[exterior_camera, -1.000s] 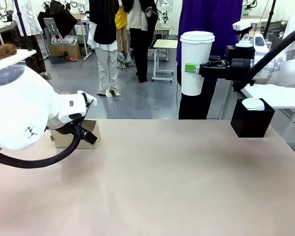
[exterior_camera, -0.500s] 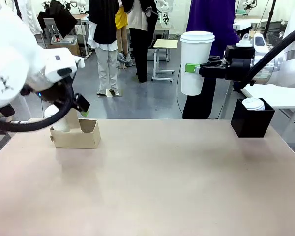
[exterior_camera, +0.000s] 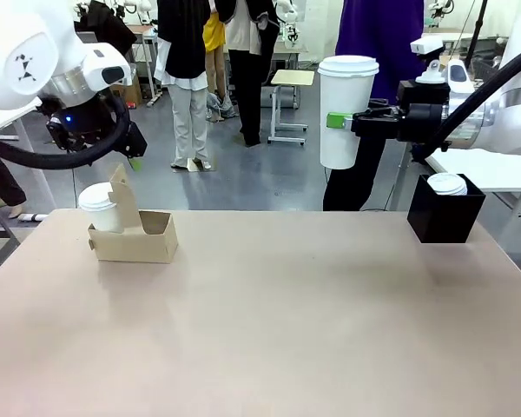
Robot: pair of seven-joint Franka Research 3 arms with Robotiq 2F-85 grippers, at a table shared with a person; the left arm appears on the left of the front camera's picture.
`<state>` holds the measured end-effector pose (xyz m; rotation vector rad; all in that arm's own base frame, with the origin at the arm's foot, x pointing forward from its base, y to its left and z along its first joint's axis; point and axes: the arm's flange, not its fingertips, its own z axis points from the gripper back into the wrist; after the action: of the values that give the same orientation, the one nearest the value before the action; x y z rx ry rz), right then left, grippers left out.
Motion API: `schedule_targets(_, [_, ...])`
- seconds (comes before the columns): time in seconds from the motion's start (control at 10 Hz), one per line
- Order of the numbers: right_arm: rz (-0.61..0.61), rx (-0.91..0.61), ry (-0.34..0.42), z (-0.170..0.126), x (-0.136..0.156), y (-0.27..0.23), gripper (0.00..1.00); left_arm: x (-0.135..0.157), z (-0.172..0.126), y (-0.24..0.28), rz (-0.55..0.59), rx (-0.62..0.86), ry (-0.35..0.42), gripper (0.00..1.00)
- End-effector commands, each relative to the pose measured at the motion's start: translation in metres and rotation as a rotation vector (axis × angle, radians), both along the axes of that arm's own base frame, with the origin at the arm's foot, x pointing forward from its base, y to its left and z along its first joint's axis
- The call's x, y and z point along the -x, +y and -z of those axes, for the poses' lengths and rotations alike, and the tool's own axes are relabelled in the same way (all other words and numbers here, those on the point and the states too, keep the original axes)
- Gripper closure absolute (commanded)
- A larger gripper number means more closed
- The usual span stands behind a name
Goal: Pour a drink into a cup and package it in a carrier.
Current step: Position the Cup Carrier in the center of the table.
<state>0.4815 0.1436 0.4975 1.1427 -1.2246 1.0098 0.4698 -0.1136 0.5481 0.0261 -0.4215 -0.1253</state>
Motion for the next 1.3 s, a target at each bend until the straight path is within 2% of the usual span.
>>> schedule_targets(0.0, [0.005, 0.003, -0.010, -0.004, 0.000, 0.002, 0.19, -0.024, -0.003, 0.006, -0.096, -0.003, 0.034, 0.00])
schedule_targets(0.2, [0.005, 0.003, -0.010, -0.004, 0.000, 0.002, 0.19, -0.042, 0.009, 0.015, -0.108, 0.010, 0.067, 0.00])
schedule_targets(0.4, [0.005, 0.003, -0.010, -0.004, 0.000, 0.002, 0.19, -0.051, 0.021, 0.017, -0.126, 0.034, 0.069, 0.00])
schedule_targets(0.5, [0.005, 0.003, -0.010, -0.004, 0.000, 0.002, 0.19, -0.042, 0.018, 0.021, -0.088, 0.020, 0.062, 0.00])
schedule_targets(1.2, [0.005, 0.003, -0.010, -0.004, 0.000, 0.002, 0.19, -0.045, 0.018, 0.017, -0.088, 0.025, 0.062, 0.00])
